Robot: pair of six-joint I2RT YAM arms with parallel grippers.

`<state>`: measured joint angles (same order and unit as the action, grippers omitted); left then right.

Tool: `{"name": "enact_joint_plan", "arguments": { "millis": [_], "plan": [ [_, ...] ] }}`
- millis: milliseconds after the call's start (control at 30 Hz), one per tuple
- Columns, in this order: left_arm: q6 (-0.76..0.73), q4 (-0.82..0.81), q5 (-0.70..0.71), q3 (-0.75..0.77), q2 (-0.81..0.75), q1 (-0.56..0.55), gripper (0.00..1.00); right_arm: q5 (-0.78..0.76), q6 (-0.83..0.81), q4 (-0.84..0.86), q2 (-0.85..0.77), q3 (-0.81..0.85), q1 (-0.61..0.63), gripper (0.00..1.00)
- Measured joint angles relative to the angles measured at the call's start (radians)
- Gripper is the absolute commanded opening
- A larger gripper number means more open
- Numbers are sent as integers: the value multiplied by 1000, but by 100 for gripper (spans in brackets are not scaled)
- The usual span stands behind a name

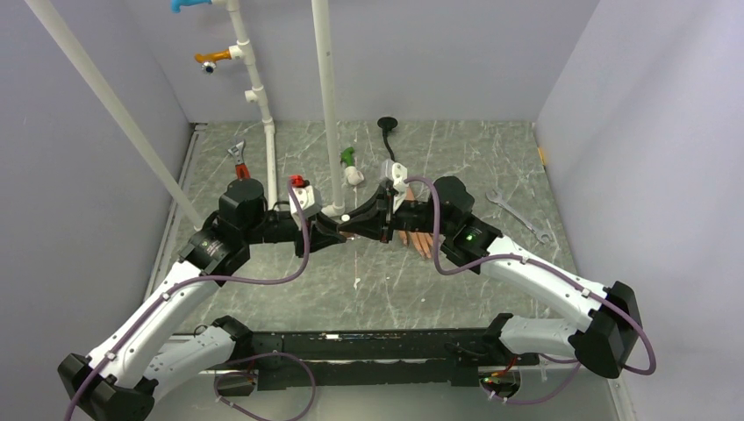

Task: Paint the nails
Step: Unscrew the nail polish bottle.

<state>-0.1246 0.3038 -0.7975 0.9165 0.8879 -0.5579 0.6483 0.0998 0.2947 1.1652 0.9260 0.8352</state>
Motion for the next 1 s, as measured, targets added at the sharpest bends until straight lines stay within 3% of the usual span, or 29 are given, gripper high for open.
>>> {"name": "enact_joint_plan", "arguments": {
  "millis": [200, 700, 733, 767, 800, 867, 1000],
  "plan": [
    [-7, 5, -26, 0, -3, 0, 0, 31, -27, -1, -2, 0, 2, 0],
    [-111, 81, -377, 7, 34, -6, 0, 365, -100, -82, -16, 24, 12, 0],
    [-116, 83, -383, 7, 37, -6, 0, 377, -101, -85, -12, 29, 12, 15],
    [-118, 83, -386, 7, 37, -6, 0, 383, -101, -87, -9, 31, 12, 46],
    [-119, 84, -387, 7, 37, -6, 0, 385, -102, -90, -8, 34, 12, 66],
    [-118, 84, -381, 8, 37, -6, 0, 381, -100, -103, -9, 36, 12, 98],
    [-117, 83, -359, 14, 37, -3, 0, 296, -103, -106, -34, 22, 14, 100]
  ]
}}
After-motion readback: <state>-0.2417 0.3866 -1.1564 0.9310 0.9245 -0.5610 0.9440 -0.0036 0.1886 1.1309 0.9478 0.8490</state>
